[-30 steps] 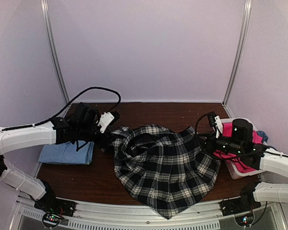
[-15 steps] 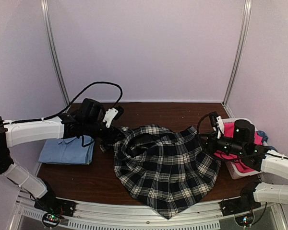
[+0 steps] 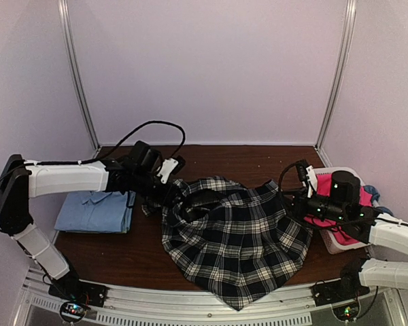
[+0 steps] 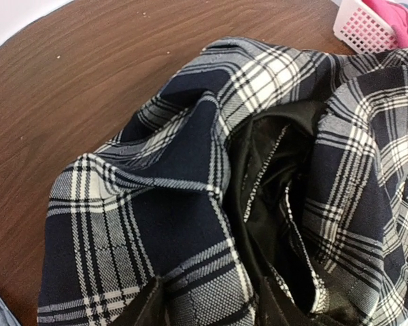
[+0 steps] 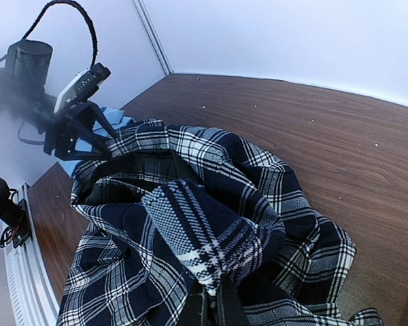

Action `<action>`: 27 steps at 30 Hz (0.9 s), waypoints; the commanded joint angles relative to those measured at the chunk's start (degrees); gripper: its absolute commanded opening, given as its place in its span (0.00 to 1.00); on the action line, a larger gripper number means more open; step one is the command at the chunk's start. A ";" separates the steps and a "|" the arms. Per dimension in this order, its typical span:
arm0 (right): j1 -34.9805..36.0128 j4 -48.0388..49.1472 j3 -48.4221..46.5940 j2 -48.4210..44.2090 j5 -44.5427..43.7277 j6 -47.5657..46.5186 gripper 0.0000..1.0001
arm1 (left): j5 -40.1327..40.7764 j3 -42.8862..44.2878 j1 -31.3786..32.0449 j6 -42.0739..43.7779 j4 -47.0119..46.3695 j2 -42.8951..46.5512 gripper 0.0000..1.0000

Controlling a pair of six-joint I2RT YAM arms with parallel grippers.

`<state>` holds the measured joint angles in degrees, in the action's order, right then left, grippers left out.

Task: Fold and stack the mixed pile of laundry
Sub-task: Flatten out the crumpled skirt at the center of the board.

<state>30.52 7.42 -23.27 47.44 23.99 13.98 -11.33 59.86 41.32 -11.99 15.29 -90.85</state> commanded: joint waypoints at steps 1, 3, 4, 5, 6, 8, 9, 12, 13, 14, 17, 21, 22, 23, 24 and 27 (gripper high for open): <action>0.32 2.11 0.48 -0.08 -0.71 0.79 0.00 | 7.45 5.00 0.08 -0.92 5.69 -4.67 0.41; 0.28 2.03 0.50 -0.16 -0.84 0.80 0.00 | 7.63 4.33 0.08 -1.52 4.59 -4.86 0.39; 0.32 1.96 0.43 -0.16 -0.87 0.69 0.00 | 7.85 4.23 0.08 -1.84 4.28 -4.93 0.38; 0.33 1.75 0.34 -0.22 -0.89 0.57 0.00 | 8.11 4.15 0.05 -2.03 4.25 -4.99 0.36; 0.33 1.54 0.33 -0.36 -0.96 0.49 0.00 | 8.64 4.06 0.07 -2.23 4.14 -5.00 0.34; 0.33 1.56 0.48 -0.60 -1.09 0.52 0.00 | 9.28 4.36 0.06 -2.34 4.45 -5.55 0.32; 0.33 1.74 0.50 -0.68 -1.31 0.55 0.00 | 8.65 4.95 0.07 -2.05 5.08 -6.28 0.34; 0.28 1.93 0.18 -0.40 -1.73 0.37 0.00 | 6.13 7.30 -0.16 -1.16 7.20 -8.43 0.03; 0.30 2.16 0.08 -0.17 -1.75 0.35 0.00 | 3.43 7.17 -0.56 -1.42 6.20 -7.58 0.00; 0.32 2.43 -0.01 0.13 -1.69 0.27 0.00 | 0.71 6.52 -1.26 -2.18 3.96 -6.12 0.00; 0.36 3.32 0.06 1.75 -2.45 -0.02 0.00 | -11.60 4.45 -3.84 -6.95 -5.50 0.06 0.00; 0.28 2.46 -0.55 4.02 -7.62 -0.32 0.00 | -21.14 3.46 -4.84 -13.84 -18.21 6.49 0.00; 0.31 2.19 -0.63 4.54 -9.20 -0.28 0.00 | -24.21 2.31 -4.85 -16.45 -23.41 7.60 0.00; 0.30 1.98 -0.68 4.96 -10.89 -0.15 0.00 | -27.00 1.13 -4.91 -19.76 -28.15 8.22 0.00; 0.31 1.86 -0.72 5.21 -11.99 -0.02 0.00 | -29.99 -0.06 -4.98 -23.18 -33.83 8.54 0.00; 0.31 2.08 -0.53 5.70 -13.35 0.25 0.00 | -35.68 -5.44 -5.02 -36.36 -53.88 7.21 0.00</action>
<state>30.52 8.54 -23.20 52.82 15.90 13.80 -33.87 59.86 36.36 -30.61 -7.57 -82.98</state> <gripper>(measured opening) 0.023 0.019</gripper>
